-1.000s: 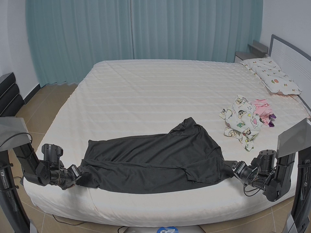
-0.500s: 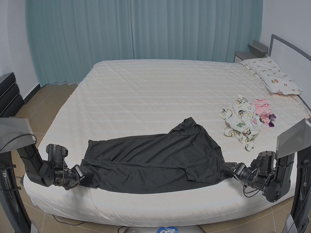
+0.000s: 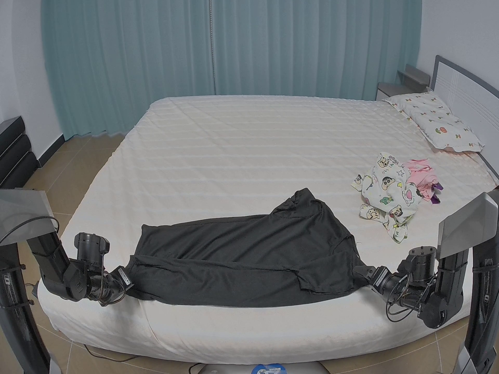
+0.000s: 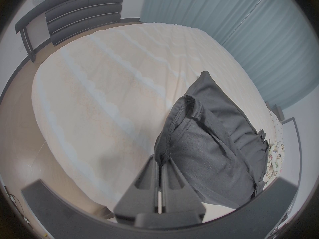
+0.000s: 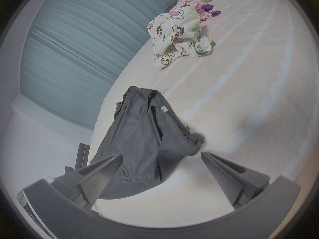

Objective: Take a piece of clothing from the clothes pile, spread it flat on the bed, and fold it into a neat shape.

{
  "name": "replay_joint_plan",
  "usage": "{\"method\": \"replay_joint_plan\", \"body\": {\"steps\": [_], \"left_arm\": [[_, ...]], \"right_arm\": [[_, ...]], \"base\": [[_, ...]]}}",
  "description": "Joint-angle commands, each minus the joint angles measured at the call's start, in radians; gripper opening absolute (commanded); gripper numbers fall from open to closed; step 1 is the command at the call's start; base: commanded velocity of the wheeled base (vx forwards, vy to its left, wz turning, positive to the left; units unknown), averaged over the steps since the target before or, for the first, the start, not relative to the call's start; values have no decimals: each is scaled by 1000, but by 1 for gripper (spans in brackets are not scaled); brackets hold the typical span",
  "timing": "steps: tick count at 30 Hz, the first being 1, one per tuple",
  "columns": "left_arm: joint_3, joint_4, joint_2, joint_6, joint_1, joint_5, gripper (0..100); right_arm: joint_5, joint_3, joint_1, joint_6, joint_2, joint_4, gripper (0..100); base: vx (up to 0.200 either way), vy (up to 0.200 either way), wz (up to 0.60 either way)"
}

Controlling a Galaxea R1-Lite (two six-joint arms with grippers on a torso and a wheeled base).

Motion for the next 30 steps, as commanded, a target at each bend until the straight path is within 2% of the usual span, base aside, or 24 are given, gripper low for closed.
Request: {"method": "replay_joint_plan", "body": {"steps": [1, 11, 15, 21, 30], "left_arm": [[17, 0, 2, -4, 13, 1, 0], [46, -4, 0, -4, 12, -8, 0], [61, -49, 8, -5, 12, -10, 0], [75, -89, 10, -11, 17, -13, 0], [69, -92, 10, -27, 21, -14, 0]], "right_arm": [[1, 1, 18, 2, 18, -15, 100], [-1, -8, 23, 3, 49, -15, 100], [-1, -24, 23, 3, 54, -15, 100], [-36, -59, 50, 0, 84, -15, 100], [-41, -131, 83, -1, 101, 5, 100]], "base": [[0, 0, 0], [0, 0, 0], [0, 0, 0], [0, 0, 0], [0, 0, 0]]}}
